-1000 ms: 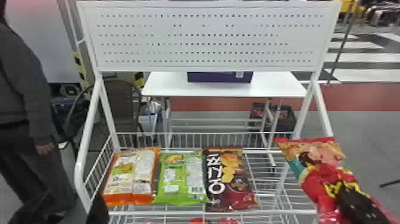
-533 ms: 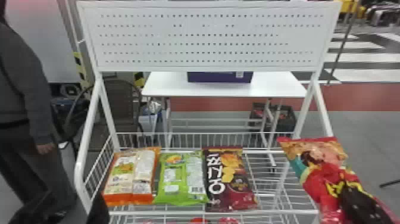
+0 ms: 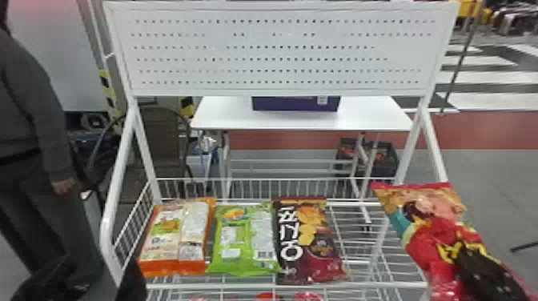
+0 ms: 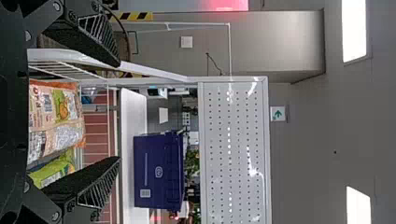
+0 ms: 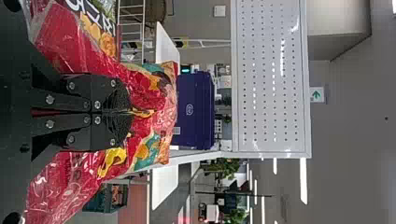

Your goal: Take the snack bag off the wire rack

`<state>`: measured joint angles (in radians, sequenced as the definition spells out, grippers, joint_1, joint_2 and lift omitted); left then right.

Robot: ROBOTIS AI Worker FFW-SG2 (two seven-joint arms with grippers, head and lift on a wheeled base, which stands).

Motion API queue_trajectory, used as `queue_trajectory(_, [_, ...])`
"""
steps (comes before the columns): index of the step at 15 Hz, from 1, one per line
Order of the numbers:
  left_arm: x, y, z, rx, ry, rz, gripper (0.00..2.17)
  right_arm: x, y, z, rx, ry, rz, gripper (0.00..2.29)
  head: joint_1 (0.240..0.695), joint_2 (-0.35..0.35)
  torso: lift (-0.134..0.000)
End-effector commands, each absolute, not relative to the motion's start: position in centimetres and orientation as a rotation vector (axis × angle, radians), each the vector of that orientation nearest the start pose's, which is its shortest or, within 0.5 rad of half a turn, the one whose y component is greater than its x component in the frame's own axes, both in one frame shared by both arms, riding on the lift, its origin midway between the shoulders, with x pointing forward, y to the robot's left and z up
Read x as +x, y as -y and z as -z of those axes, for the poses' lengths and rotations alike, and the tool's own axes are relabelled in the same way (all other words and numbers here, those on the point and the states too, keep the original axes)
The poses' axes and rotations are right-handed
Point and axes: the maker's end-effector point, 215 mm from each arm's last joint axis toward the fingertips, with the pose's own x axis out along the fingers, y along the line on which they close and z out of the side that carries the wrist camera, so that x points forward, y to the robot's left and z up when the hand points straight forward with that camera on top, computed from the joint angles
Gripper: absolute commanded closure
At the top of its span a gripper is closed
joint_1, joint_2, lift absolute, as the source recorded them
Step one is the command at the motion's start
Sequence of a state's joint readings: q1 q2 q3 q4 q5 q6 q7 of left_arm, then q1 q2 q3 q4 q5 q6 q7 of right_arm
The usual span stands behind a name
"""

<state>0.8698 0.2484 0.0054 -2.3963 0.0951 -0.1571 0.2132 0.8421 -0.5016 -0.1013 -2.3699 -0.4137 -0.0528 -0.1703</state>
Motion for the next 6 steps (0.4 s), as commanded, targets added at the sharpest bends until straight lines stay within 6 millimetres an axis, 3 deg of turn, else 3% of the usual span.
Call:
queue_trajectory(1, [35.2,-25.3,24.05,0.05,0.112,-0.027,0.19,37.41,27.03,26.9,-0.002,-0.025,-0.116,2.07,0.499,0.0,0.0])
queue_trajectory(6, [35.13,-25.36,24.14,0.051,0.109,-0.028,0.19,37.33,26.96,26.57,-0.002,-0.016,-0.116,2.07,0.499,0.0,0.0])
